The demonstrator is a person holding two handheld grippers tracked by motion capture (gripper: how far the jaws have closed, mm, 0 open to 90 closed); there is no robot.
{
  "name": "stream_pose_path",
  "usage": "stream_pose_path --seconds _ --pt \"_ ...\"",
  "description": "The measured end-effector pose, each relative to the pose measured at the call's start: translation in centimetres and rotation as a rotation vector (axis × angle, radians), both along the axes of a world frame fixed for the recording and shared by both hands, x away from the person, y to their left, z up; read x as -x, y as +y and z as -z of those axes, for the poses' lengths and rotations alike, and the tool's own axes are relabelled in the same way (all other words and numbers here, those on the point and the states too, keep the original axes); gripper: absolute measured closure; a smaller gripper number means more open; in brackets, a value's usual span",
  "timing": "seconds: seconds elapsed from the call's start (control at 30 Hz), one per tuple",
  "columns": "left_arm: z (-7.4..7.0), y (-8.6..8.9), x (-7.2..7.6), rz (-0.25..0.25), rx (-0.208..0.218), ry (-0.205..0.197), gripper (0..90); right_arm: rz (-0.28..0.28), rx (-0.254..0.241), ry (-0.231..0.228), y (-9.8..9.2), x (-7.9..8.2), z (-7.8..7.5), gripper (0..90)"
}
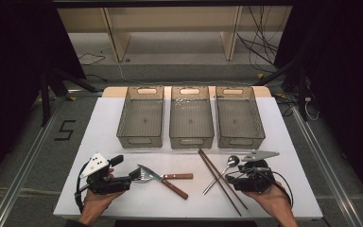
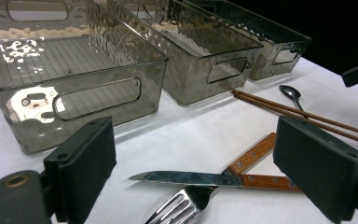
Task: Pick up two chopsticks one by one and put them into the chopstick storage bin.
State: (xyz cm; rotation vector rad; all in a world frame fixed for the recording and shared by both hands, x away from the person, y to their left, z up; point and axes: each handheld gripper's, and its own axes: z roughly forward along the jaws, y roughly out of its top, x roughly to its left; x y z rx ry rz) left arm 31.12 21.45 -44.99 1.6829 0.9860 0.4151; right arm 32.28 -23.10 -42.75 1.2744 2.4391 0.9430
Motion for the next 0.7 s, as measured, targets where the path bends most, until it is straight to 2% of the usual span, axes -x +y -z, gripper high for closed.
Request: stream_pose_path --seconds 0.2,0.7 --pt "0.0 0.0 0.0 -0.001 0.002 0.001 12.6 -0.014 0.034 0.052 0.6 -0.3 0.4 45.6" --pt "-0.1 0.0 0.1 -0.001 0.001 -0.010 12.6 -0.055 0.130 0.130 1.7 -0.9 1.6 55.1"
